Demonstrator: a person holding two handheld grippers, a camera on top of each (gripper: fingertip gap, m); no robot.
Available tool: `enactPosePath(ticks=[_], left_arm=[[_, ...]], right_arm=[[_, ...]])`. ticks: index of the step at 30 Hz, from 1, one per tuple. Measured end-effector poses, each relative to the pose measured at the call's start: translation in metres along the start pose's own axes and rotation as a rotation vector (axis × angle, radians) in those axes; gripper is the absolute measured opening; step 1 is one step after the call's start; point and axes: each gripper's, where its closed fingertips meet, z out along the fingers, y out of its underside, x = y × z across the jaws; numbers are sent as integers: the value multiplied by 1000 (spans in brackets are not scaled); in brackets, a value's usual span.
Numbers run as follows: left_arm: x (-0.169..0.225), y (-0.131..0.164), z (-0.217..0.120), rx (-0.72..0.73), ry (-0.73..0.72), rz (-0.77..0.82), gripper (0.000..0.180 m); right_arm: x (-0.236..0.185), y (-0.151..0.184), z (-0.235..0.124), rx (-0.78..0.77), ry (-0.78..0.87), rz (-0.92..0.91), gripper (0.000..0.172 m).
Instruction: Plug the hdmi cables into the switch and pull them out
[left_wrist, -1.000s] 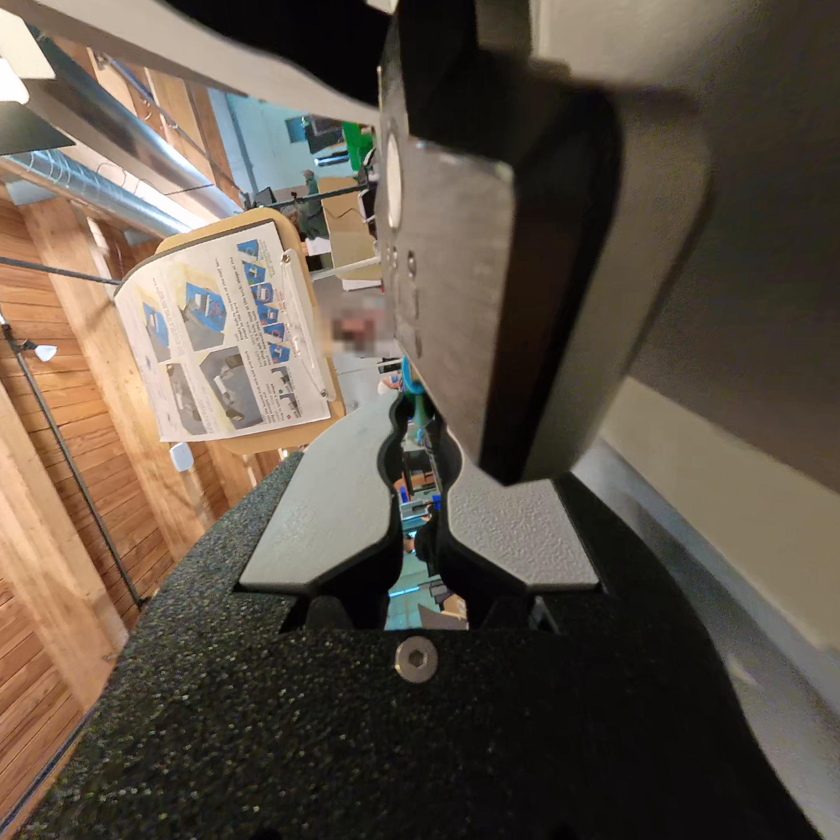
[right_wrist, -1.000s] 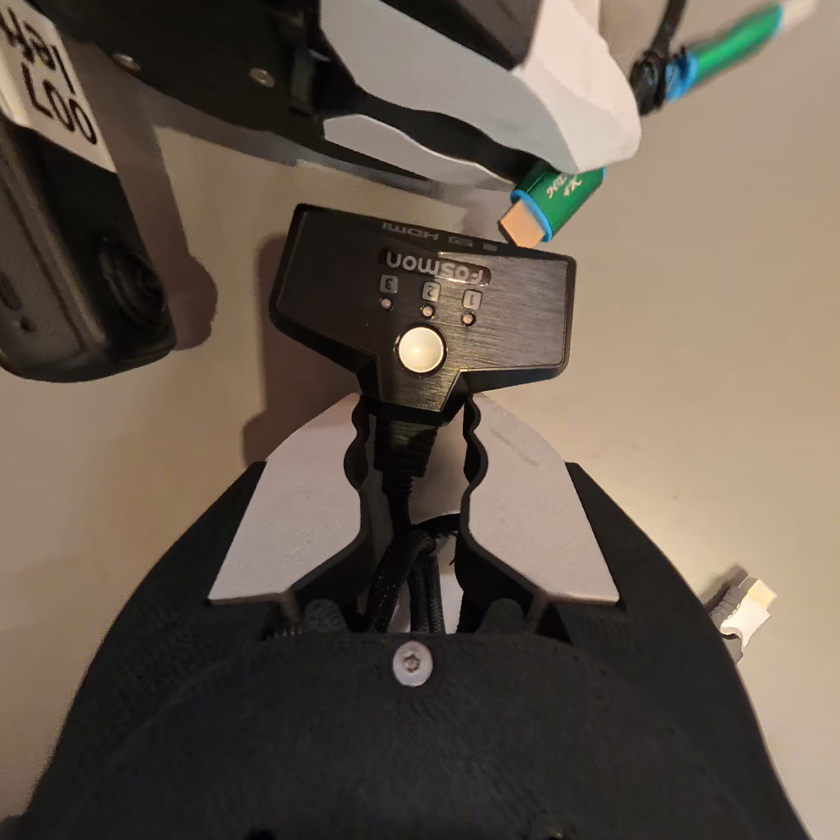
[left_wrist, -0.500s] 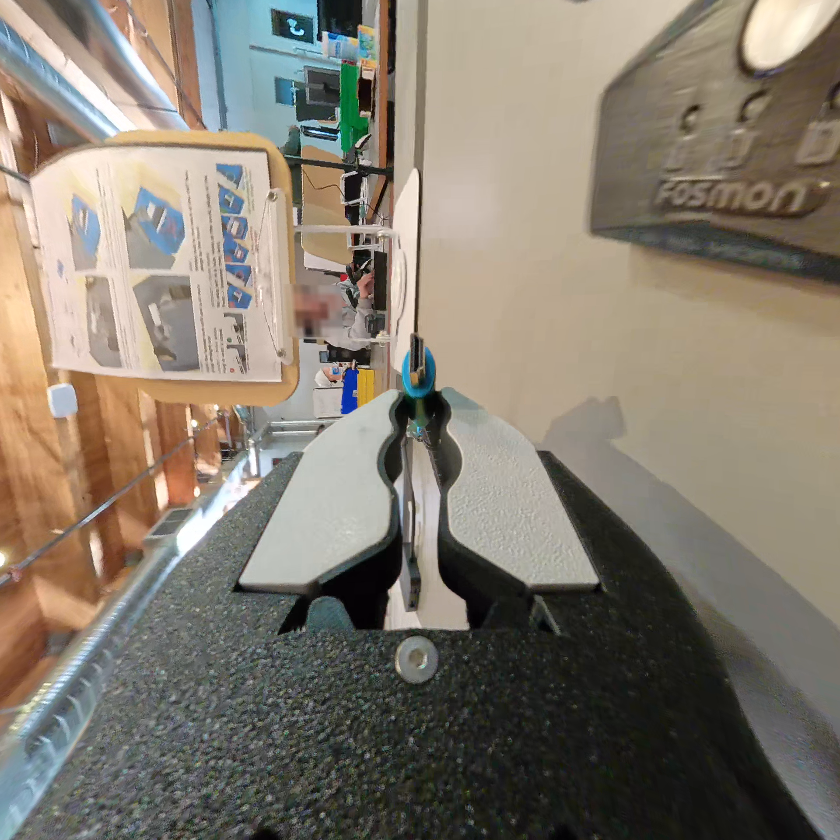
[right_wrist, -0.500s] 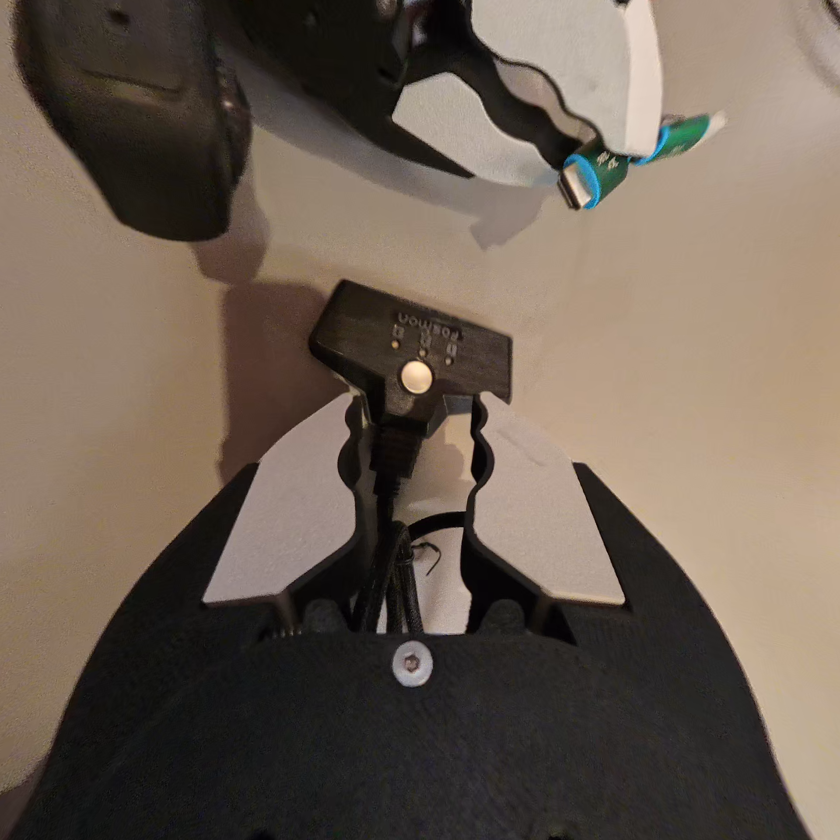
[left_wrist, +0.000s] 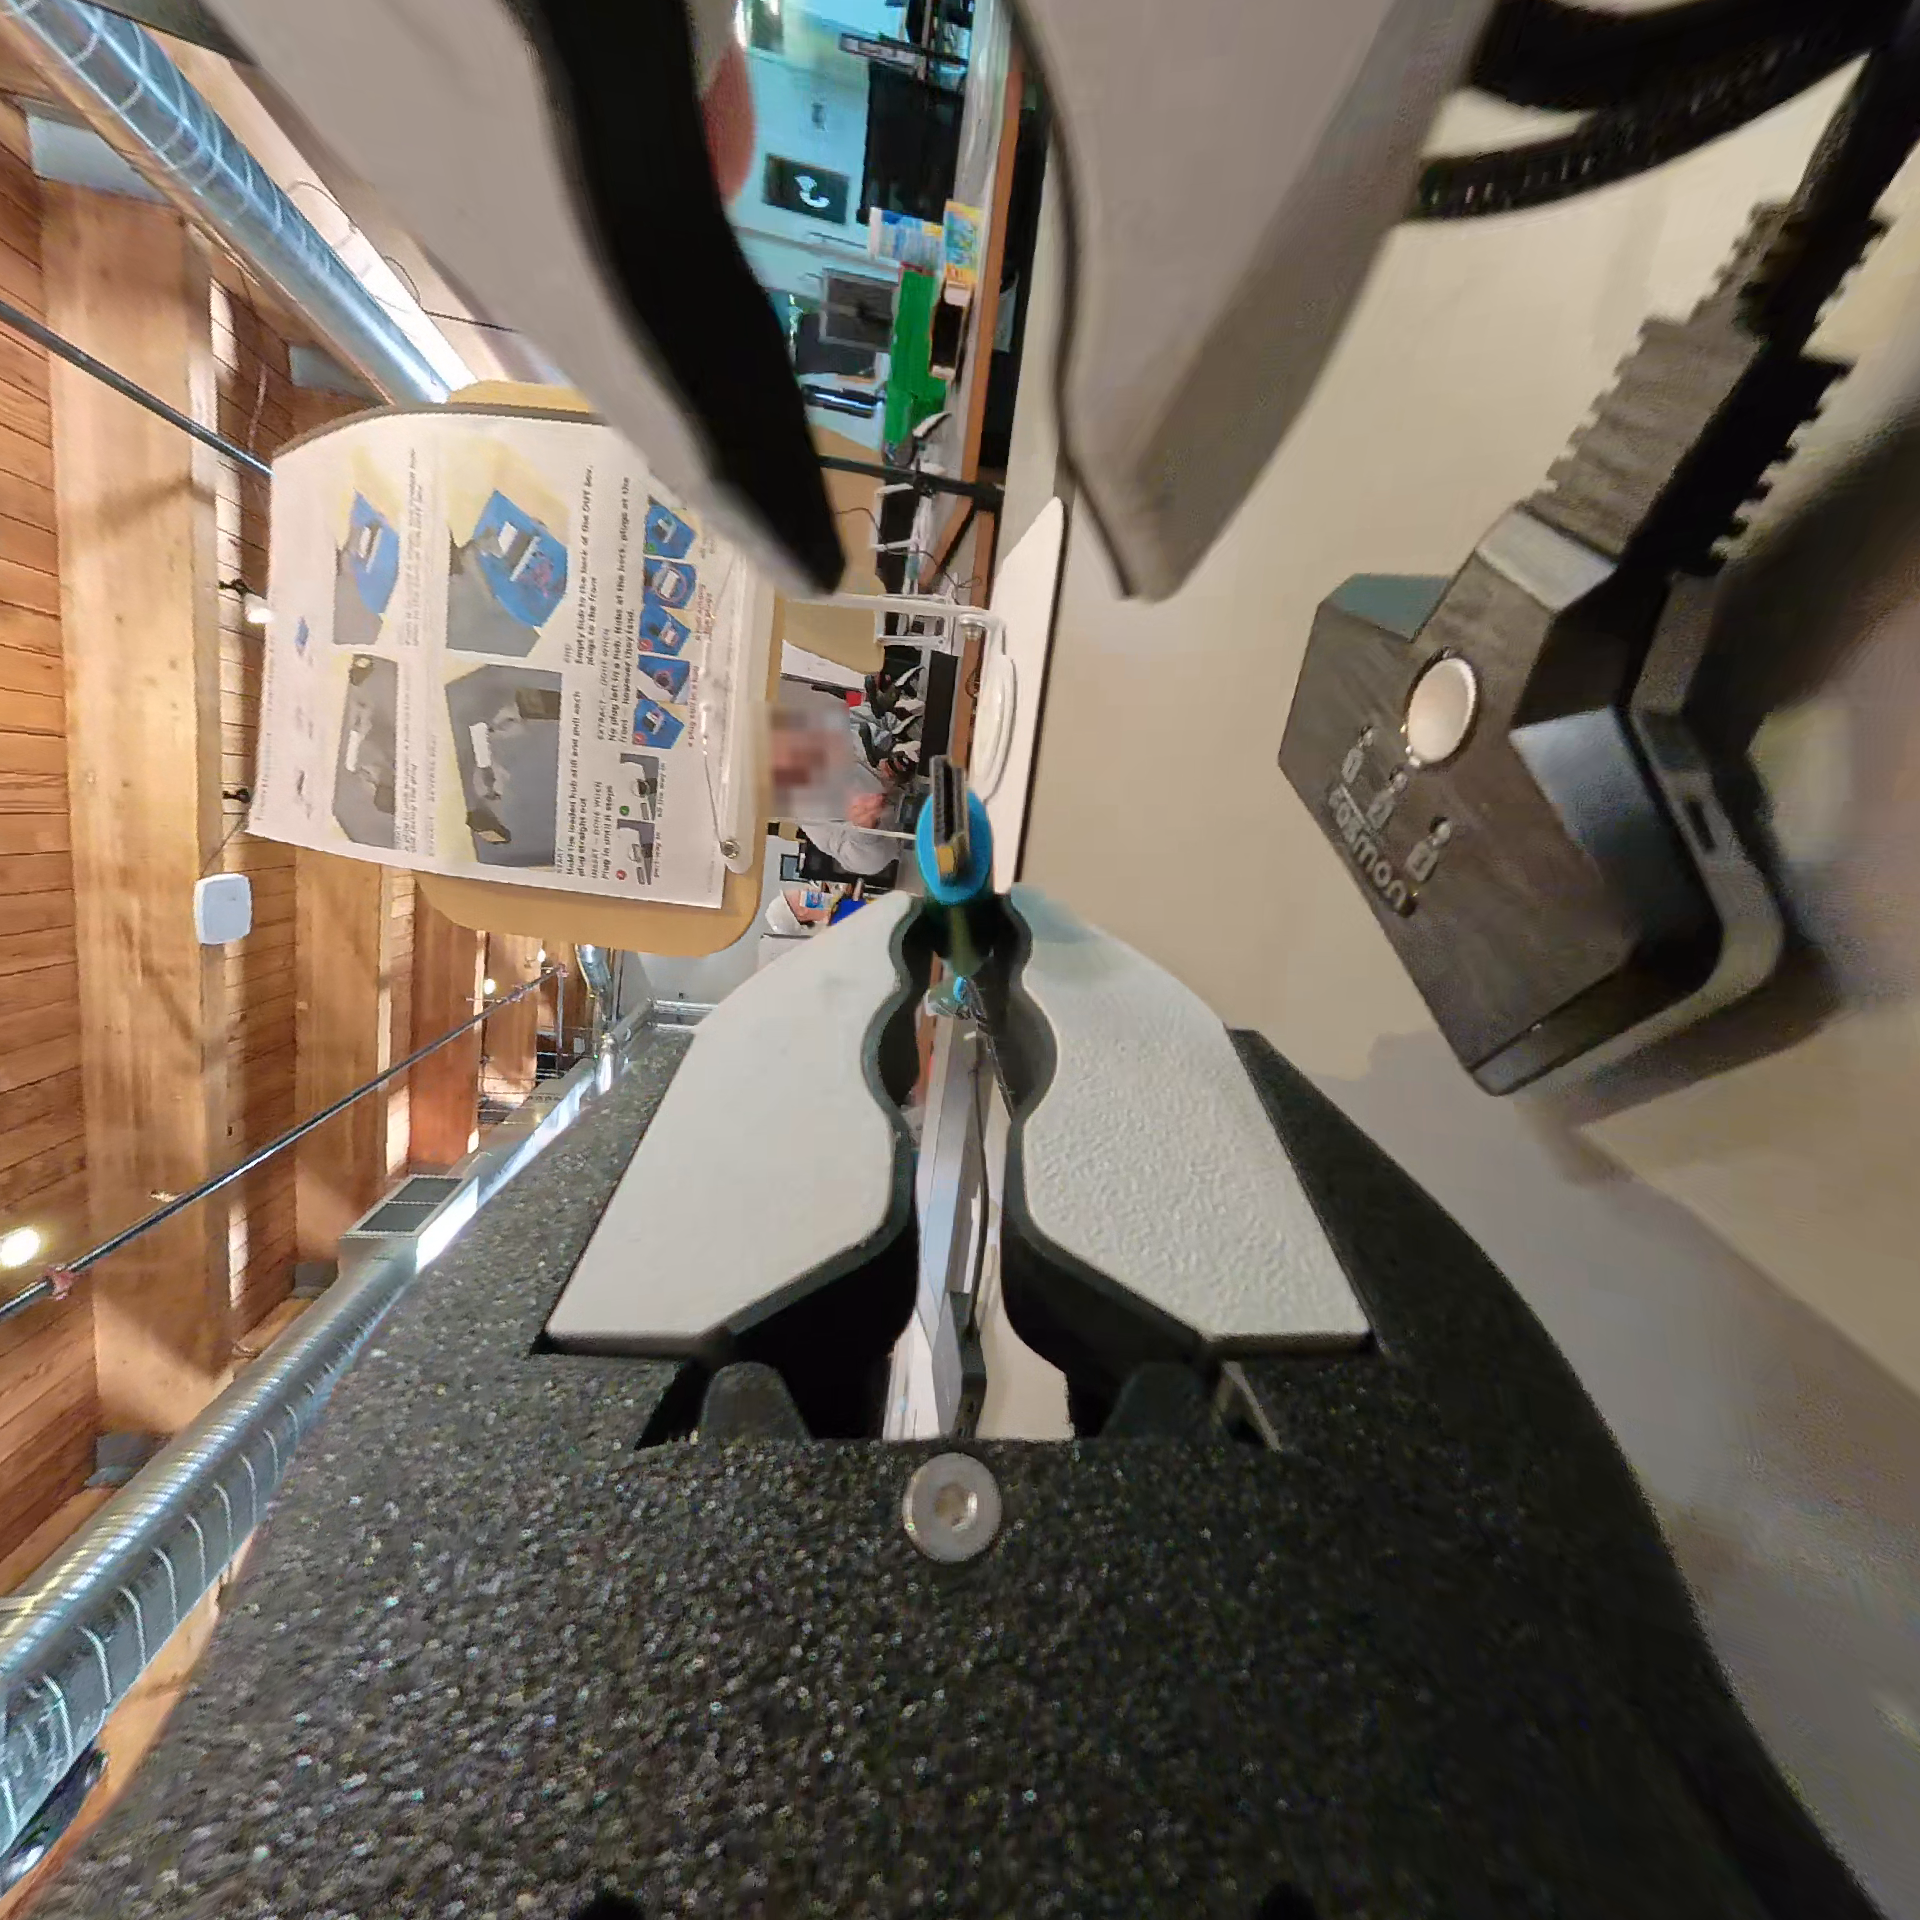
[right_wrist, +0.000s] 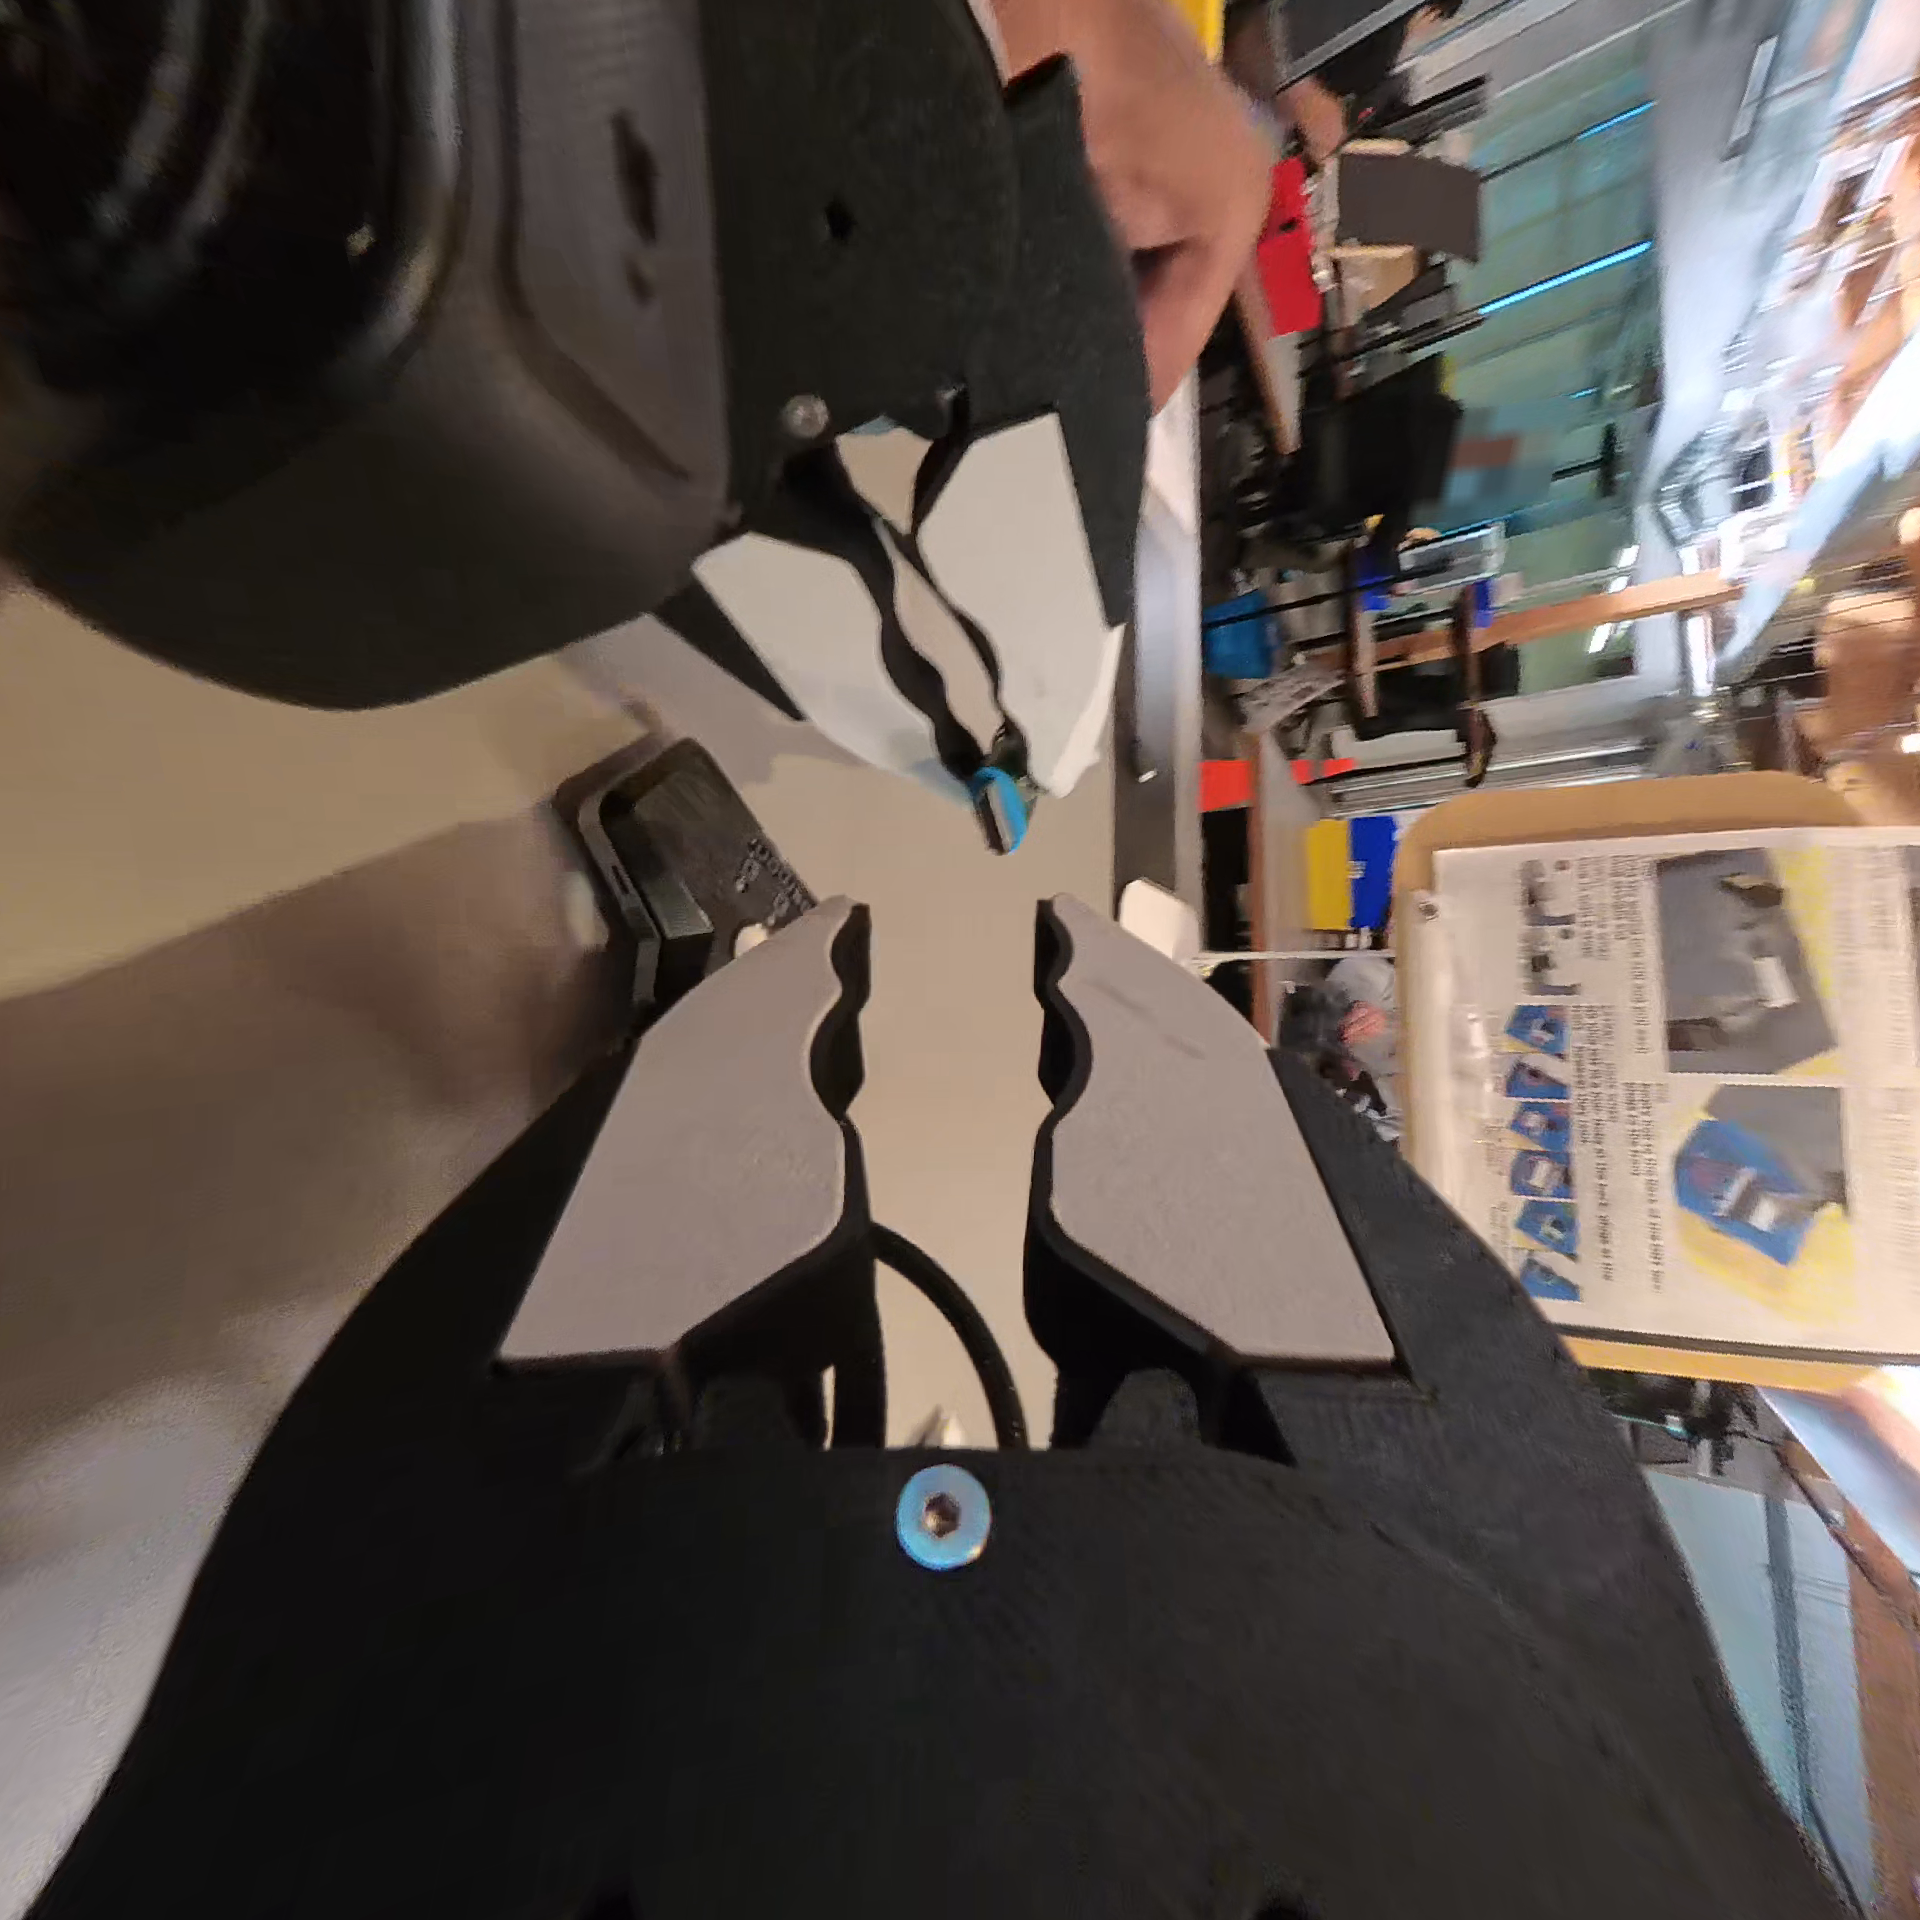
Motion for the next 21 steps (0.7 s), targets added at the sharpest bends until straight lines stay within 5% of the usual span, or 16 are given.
enactPosePath(ticks=[21], left_arm=[[-15, -22, -9, 91, -54, -34, 11]], right_arm=[[15, -15, 1, 91, 193, -209, 30]])
